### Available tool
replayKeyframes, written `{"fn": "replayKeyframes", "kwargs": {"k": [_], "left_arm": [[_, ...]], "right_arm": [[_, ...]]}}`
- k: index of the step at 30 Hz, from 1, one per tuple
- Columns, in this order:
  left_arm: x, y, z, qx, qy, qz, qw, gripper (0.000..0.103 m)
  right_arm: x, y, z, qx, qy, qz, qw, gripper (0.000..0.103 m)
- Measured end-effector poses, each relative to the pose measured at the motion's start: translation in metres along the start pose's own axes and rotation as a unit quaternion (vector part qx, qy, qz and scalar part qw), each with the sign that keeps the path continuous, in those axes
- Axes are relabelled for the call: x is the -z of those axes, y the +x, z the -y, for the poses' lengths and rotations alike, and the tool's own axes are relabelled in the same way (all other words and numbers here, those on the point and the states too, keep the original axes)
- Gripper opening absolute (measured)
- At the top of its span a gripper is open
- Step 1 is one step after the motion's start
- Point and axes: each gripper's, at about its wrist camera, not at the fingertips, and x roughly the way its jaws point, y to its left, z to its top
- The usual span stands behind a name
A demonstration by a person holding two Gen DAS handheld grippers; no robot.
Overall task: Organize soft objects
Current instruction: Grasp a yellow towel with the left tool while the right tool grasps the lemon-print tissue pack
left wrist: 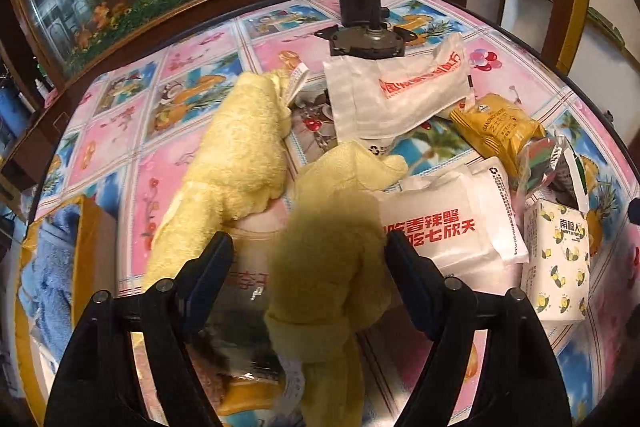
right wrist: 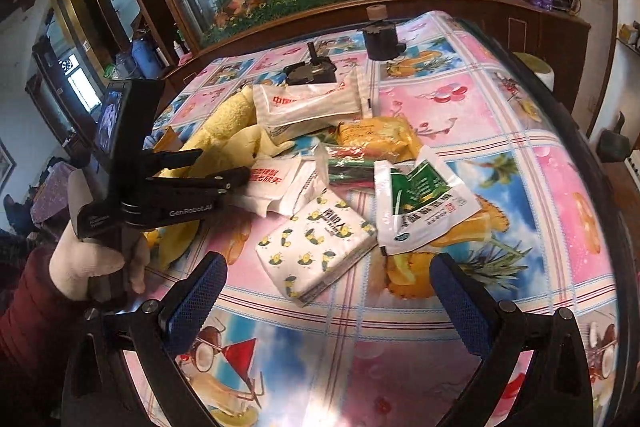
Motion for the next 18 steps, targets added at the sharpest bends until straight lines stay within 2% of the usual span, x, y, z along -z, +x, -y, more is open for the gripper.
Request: {"fn": "replayKeyframes", "kwargs": {"k": [1,4,9,11,13,14,18], "left_arm": [[0.0,-0.001,-0.003,0.022,-0.011,-0.003,0.9997,0.041],[0.003,-0.011,-0.007,0.042,-0.028,-0.003,0.9987,0.041],[0.014,-0.035,-0.014,0.063,-0.055,0.013,0.9964,0.041],[0.02,-0.049,-0.016,0.071,-0.065,0.022,0.9951,0.041],[0.027,-0.064,-0.019,0.08,-0.076,0.032,0.9934,0.041],[0.031,-0.071,-0.02,0.085,-0.08,0.035,0.9925,0.041],[0.046,-0.096,-0.028,0.105,-0.098,0.053,0.9882,0.041]], "right_arm": [[-0.001,0.006,-0.001,-0.005,0.006,-0.01,1.0,0.102],[-0.008,0.024,-0.004,-0.001,0.026,-0.028,0.999,0.102],[-0.018,0.052,-0.018,0.038,0.031,-0.047,0.998,0.099],[-0.019,0.061,-0.022,0.058,0.03,-0.055,0.996,0.091],[-0.018,0.065,-0.021,0.07,0.032,-0.059,0.995,0.063],[-0.017,0.062,-0.021,0.076,0.029,-0.053,0.995,0.061],[-0.007,0.049,-0.014,0.054,0.045,-0.056,0.996,0.057]]}}
